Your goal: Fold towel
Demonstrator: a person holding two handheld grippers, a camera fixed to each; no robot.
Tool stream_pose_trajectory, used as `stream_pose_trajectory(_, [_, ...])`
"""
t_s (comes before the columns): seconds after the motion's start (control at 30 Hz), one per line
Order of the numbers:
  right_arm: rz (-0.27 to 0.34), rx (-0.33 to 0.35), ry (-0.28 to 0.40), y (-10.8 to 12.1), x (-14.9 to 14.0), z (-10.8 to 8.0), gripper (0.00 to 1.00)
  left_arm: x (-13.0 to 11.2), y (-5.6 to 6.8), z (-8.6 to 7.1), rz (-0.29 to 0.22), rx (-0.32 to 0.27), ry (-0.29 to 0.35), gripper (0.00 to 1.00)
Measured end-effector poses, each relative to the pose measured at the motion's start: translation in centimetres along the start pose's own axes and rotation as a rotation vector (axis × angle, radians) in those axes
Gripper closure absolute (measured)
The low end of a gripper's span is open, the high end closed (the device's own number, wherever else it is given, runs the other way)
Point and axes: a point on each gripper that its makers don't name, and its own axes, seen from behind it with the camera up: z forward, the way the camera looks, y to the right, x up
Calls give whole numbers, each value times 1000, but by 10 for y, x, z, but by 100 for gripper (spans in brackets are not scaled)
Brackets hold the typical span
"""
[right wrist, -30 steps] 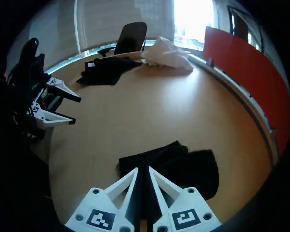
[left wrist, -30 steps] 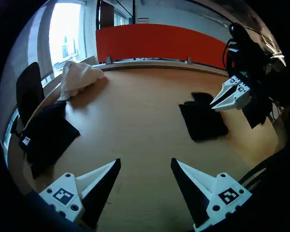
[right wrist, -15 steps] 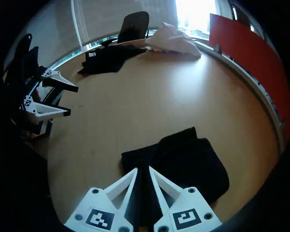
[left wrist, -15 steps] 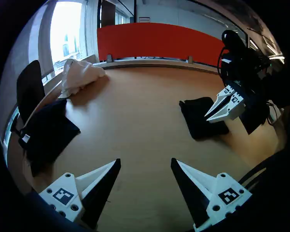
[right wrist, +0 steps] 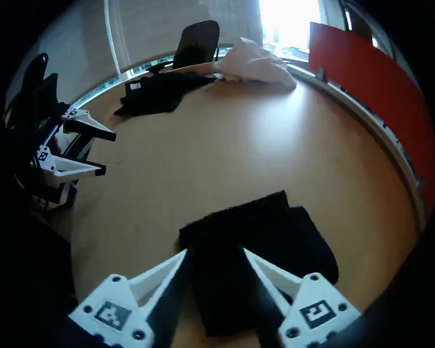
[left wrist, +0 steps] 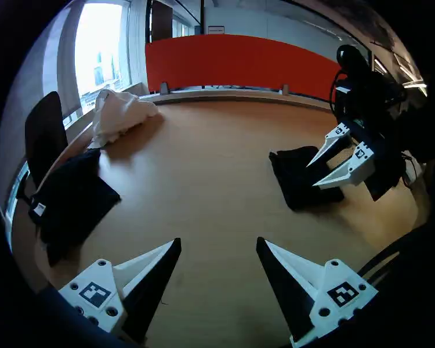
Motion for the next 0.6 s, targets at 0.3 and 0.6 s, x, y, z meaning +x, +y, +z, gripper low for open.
stream_pose_trajectory(0.3, [19,-46,3,4,-10,-8,18,3,3,0,-13,-3,7,4])
stream_pose_trajectory(0.6, [49,-77,3,4,-24,-20,18,4,2,-2,-4,1,12,4])
